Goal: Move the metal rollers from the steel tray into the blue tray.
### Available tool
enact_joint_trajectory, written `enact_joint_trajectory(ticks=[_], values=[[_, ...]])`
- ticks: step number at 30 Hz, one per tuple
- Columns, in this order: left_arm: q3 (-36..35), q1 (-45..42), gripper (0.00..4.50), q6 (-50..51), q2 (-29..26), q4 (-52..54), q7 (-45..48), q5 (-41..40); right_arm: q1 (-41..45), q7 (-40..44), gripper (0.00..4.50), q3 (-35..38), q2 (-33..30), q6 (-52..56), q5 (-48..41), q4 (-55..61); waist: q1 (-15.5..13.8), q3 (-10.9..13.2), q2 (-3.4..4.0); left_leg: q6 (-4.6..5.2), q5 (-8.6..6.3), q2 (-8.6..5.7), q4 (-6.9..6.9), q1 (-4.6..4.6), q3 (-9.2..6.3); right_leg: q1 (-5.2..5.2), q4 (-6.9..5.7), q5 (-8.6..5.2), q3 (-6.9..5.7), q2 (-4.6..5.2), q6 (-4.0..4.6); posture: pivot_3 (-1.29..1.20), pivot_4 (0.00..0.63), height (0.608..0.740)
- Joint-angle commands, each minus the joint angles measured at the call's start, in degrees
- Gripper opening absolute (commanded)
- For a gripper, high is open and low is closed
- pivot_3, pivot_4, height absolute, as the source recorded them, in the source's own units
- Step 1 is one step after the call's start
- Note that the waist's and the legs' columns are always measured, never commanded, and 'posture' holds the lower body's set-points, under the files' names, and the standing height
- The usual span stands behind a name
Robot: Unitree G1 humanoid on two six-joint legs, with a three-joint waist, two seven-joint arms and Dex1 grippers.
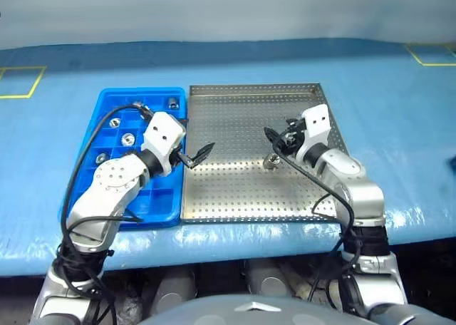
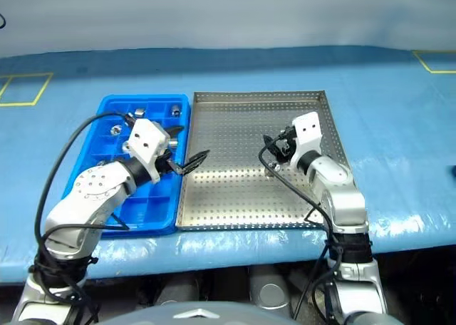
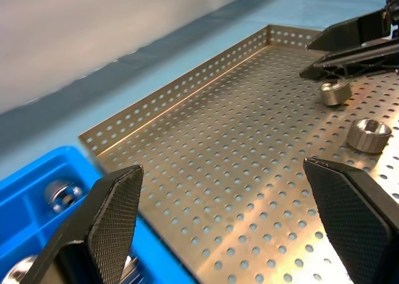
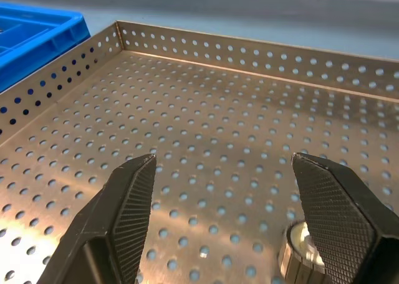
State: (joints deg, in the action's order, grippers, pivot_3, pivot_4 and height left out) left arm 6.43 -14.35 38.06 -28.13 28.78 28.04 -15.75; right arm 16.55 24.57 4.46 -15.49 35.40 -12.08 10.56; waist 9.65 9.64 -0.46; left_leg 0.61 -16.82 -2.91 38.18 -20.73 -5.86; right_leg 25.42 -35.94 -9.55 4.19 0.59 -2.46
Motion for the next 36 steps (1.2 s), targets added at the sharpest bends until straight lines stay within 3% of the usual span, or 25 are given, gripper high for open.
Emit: enact_joint_trajectory(ticks=[1,12,36], values=[[0.95,-1.53,4.50,-2.23,-0.58,-0.58,2.58,0.10,-1.57,0.56,3.64,0.01,-0.55,0.34,-2.23,6.00,1.33,0.00,0.00,0.03,-0.01,-0.02,0.05,-0.01,0.03,0.00,0.00,0.03,0.06,0.00,-0.06,-0.33,0.150,0.740],[3.28,-2.50,4.50,-3.82,1.01,-3.08,4.61,0.37,-4.35,5.52,3.64,-1.90,-5.58,-0.65,-4.60,9.22,5.53,0.00,0.00,0.07,-0.01,-0.01,0.15,0.06,0.14,-0.08,-0.05,-0.08,0.20,-0.14,-0.46,-0.32,0.150,0.740],[4.16,0.02,4.50,-3.75,1.27,-1.37,3.62,0.42,-0.85,6.63,3.64,-7.70,-0.97,-1.19,-5.22,-4.02,4.06,0.00,0.00,0.09,-0.02,-0.04,0.18,0.06,0.17,-0.03,-0.05,0.12,0.30,-0.09,-0.25,-0.26,0.150,0.740]])
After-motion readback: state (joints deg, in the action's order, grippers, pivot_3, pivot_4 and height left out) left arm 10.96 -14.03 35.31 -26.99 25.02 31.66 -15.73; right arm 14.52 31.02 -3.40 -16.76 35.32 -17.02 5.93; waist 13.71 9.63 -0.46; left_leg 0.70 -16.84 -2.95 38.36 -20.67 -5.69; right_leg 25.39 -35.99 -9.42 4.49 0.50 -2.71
